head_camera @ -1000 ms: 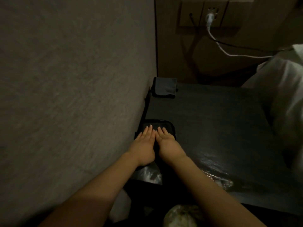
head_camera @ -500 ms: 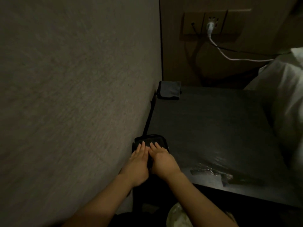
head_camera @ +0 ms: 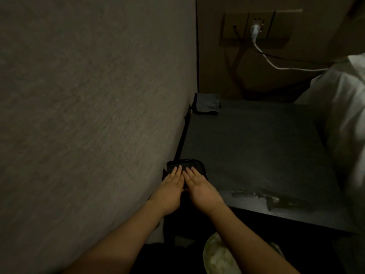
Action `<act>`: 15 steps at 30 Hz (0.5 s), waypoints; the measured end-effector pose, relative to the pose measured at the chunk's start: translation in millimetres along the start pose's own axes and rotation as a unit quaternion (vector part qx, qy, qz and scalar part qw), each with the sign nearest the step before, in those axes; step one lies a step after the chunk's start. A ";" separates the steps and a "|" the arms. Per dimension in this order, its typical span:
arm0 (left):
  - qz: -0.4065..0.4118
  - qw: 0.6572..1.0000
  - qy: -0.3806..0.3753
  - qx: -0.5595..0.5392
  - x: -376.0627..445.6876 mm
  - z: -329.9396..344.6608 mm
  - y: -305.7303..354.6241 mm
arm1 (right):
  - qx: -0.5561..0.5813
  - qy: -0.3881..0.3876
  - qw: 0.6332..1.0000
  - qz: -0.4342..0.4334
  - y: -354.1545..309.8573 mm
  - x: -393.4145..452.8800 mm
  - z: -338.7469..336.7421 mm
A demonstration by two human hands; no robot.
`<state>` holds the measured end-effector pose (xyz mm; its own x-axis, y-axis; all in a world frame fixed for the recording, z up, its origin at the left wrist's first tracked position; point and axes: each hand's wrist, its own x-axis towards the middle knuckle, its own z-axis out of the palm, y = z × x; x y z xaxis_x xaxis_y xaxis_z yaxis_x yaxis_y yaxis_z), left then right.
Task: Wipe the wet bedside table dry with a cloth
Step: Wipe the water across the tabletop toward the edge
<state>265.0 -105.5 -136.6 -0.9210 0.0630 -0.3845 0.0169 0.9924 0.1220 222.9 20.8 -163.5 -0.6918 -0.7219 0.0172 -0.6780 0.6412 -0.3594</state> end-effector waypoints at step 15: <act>-0.016 0.999 0.015 0.046 -11.3 9.1 11.2 | -0.015 -0.001 1.000 -0.014 5.5 -7.3 19.4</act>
<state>279.1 -94.1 -139.2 -0.9325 0.0287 -0.3599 0.0214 0.9995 0.0244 229.0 24.5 -183.7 -0.6726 -0.7396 0.0251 -0.7040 0.6291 -0.3297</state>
